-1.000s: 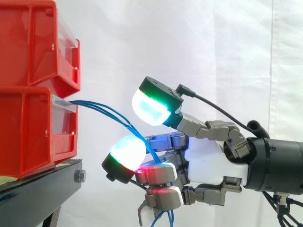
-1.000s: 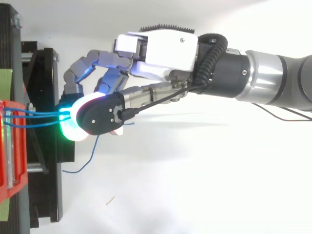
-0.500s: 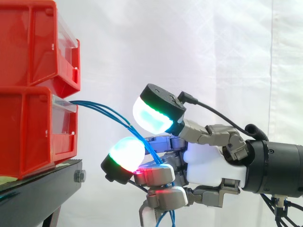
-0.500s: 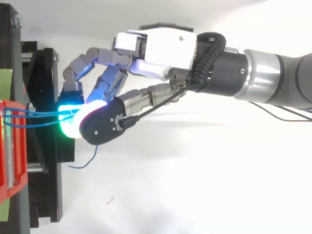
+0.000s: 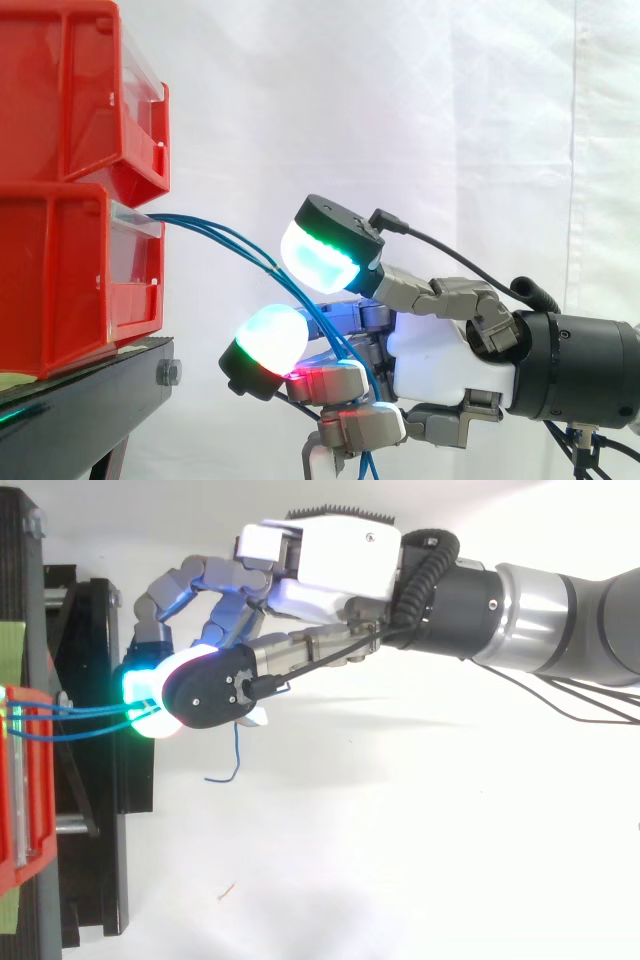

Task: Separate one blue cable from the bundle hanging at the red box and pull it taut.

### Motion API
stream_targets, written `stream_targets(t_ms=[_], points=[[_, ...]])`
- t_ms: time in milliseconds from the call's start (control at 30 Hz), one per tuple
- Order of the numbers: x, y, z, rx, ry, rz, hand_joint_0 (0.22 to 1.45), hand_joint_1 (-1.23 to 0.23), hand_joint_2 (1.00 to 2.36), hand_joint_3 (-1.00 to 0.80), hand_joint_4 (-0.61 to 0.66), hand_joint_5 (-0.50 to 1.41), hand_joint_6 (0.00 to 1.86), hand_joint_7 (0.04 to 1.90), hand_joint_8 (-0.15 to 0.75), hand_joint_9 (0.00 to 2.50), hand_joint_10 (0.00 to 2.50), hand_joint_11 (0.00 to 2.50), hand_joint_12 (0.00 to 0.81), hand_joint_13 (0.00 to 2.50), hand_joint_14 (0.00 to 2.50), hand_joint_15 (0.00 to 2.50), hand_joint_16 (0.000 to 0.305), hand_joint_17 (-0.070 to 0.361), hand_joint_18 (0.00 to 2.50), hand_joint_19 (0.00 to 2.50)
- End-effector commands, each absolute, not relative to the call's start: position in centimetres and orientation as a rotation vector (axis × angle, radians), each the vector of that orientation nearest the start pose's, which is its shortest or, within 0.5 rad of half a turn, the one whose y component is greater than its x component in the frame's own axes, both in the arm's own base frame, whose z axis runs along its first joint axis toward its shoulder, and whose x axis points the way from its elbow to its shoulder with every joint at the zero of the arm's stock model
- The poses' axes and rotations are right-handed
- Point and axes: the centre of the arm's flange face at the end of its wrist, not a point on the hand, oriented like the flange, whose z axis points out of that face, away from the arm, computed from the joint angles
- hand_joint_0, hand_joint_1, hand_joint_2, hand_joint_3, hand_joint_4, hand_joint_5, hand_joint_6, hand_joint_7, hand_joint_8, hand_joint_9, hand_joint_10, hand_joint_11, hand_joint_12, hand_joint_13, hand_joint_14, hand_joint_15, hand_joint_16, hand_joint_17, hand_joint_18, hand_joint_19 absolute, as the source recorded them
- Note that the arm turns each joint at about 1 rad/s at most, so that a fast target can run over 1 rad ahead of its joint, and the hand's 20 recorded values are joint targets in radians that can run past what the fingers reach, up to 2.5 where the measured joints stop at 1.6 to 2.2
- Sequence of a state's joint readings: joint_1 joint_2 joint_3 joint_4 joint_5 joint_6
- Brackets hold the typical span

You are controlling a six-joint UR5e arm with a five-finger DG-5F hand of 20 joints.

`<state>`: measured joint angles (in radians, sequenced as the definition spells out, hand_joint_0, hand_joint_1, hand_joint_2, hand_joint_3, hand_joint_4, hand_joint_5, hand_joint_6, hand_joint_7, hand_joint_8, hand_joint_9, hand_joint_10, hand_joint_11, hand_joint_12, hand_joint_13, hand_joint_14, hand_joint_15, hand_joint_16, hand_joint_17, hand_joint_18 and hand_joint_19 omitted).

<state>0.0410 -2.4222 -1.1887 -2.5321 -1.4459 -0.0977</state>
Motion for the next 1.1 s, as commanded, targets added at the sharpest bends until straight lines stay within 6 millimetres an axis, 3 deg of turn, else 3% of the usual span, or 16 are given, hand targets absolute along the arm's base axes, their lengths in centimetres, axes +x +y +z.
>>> stream_targets(t_ms=[0, 200, 467, 600, 833, 933, 1000, 1067], points=[[78.7, -11.2, 18.0, 1.085, 1.088, 1.140, 0.60, -0.51, 1.01, -0.36, 0.16, -0.24, 0.89, 0.96, 0.262, 1.08, 0.00, 1.76, 0.340, 1.32, 0.01, 1.44, 0.053, 0.118, 0.90, 0.76], [78.9, -10.3, 18.2, 1.077, 1.090, 1.144, 0.54, -0.54, 1.00, -0.50, 0.19, -0.24, 0.90, 0.92, 0.276, 1.06, 0.06, 1.74, 0.350, 1.33, 0.01, 1.44, 0.055, 0.124, 0.93, 0.75], [79.1, -8.9, 18.2, 1.067, 1.100, 1.141, 0.54, -0.58, 1.00, -0.50, 0.18, -0.25, 0.89, 0.92, 0.273, 1.05, 0.21, 1.68, 0.353, 1.35, 0.01, 1.45, 0.056, 0.125, 0.93, 0.75], [79.1, -8.8, 18.3, 1.072, 1.098, 1.143, 0.62, -0.62, 1.02, -0.24, 0.14, -0.24, 0.90, 0.93, 0.255, 1.08, 0.18, 1.74, 0.333, 1.35, 0.01, 1.46, 0.053, 0.119, 0.93, 0.75], [79.7, -9.3, 19.8, 1.072, 1.099, 1.147, 0.62, -0.62, 1.02, -0.16, 0.13, -0.24, 0.90, 0.93, 0.253, 1.09, 0.21, 1.73, 0.332, 1.35, 0.02, 1.46, 0.052, 0.117, 0.93, 0.76], [79.8, -9.4, 20.3, 1.072, 1.107, 1.152, 0.61, -0.66, 1.02, -0.25, 0.15, -0.24, 0.90, 0.93, 0.256, 1.09, 0.22, 1.73, 0.327, 1.35, 0.01, 1.47, 0.052, 0.118, 0.93, 0.76], [79.8, -9.6, 20.4, 1.072, 1.114, 1.153, 0.56, -0.62, 1.00, -0.44, 0.17, -0.23, 0.90, 0.93, 0.267, 1.08, 0.24, 1.72, 0.346, 1.36, 0.01, 1.47, 0.054, 0.121, 0.94, 0.75], [79.8, -9.7, 20.6, 1.070, 1.114, 1.155, 0.54, -0.59, 1.00, -0.50, 0.17, -0.23, 0.90, 0.92, 0.271, 1.08, 0.25, 1.71, 0.353, 1.36, 0.01, 1.46, 0.055, 0.123, 0.94, 0.75]])
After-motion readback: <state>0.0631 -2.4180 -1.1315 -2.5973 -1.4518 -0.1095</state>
